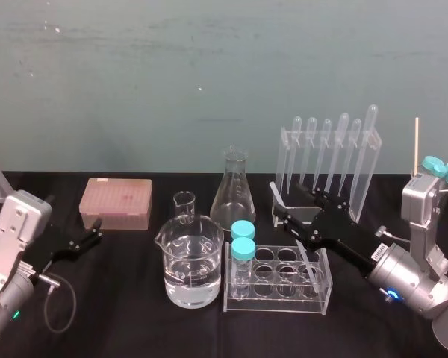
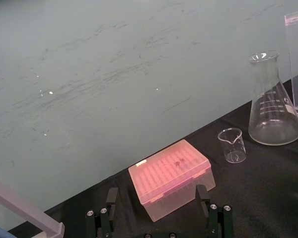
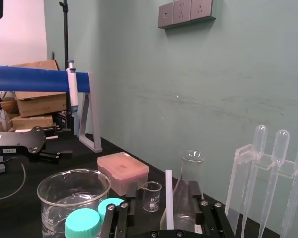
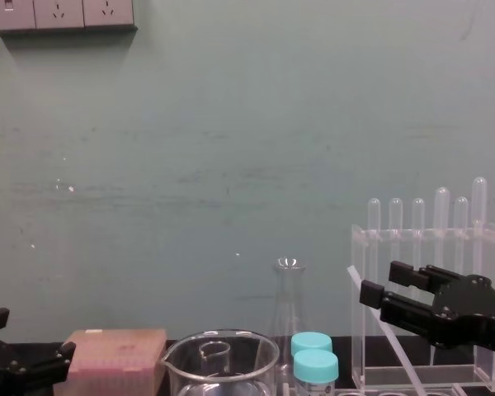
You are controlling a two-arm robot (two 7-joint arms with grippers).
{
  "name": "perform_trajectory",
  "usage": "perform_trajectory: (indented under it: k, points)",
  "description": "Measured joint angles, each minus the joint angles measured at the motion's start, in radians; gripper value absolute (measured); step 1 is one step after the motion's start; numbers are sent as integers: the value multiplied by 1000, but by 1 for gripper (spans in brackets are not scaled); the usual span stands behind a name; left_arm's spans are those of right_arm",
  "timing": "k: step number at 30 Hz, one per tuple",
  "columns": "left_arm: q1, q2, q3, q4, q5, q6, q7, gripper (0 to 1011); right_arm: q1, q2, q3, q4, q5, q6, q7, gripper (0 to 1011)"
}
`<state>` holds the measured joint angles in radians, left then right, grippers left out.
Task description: Pick up the stirring rod with one hand, then place it down.
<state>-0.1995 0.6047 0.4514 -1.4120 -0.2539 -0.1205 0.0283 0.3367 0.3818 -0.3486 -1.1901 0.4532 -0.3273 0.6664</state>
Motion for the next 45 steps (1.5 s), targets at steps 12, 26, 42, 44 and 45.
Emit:
perform_trajectory:
  k: [12, 26, 42, 44, 45]
  points:
    - [0, 0, 0, 0, 0, 0, 0, 1000, 0, -1, 8, -1, 1, -25, 0, 972]
    - [0, 0, 0, 0, 0, 0, 0, 1000, -66, -15, 153, -146, -77, -15, -262, 1004]
    - [0, 0, 0, 0, 0, 0, 0, 1000, -192, 8, 207, -253, -43, 370, -357, 1004]
    - [0, 0, 0, 0, 0, 0, 0, 1000, -192, 8, 207, -254, -43, 369, -357, 1004]
    - [0, 0, 0, 0, 0, 0, 0, 1000, -192, 8, 207, -254, -43, 368, -357, 1004]
